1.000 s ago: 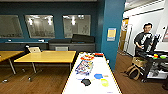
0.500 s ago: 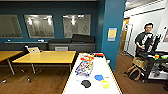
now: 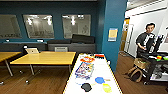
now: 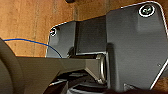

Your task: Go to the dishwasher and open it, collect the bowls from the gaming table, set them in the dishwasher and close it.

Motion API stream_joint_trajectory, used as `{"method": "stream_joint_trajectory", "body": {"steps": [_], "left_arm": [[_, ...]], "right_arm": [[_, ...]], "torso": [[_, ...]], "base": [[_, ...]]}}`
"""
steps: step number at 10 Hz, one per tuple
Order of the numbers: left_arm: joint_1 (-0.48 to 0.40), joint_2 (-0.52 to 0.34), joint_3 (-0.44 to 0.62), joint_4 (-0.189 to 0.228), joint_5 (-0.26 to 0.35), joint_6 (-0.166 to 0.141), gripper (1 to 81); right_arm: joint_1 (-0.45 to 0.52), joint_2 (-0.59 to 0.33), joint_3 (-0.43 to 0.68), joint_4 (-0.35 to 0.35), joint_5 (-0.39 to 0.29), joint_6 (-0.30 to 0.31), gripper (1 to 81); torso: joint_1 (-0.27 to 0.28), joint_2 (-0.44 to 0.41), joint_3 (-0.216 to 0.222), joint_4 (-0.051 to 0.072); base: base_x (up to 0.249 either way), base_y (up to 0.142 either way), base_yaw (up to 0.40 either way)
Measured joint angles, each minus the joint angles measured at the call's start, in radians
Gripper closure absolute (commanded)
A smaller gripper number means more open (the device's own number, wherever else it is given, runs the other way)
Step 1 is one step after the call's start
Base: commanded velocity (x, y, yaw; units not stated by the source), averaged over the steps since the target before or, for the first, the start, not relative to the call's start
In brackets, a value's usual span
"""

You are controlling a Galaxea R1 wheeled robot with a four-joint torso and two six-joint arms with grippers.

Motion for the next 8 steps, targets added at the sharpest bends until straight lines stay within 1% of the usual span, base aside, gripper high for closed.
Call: {"method": "stream_joint_trajectory", "body": {"steps": [6, 7, 8], "left_arm": [[-0.001, 0.000, 0.000, 0.000, -0.001, 0.000, 1.0], [0.000, 0.000, 0.000, 0.000, -0.001, 0.000, 1.0], [-0.005, 0.000, 0.000, 0.000, -0.002, 0.000, 1.0]], "right_arm": [[0.006, 0.000, 0.000, 0.002, -0.005, 0.000, 1.0], [0.005, 0.000, 0.000, 0.002, -0.005, 0.000, 1.0], [0.008, 0.000, 0.000, 0.002, -0.005, -0.001, 1.0]], "torso": [[0.000, 0.000, 0.000, 0.000], [0.000, 0.000, 0.000, 0.000], [0.001, 0.000, 0.000, 0.000]], "base": [[0.130, 0.000, 0.000], [0.088, 0.000, 0.000], [0.000, 0.000, 0.000]]}}
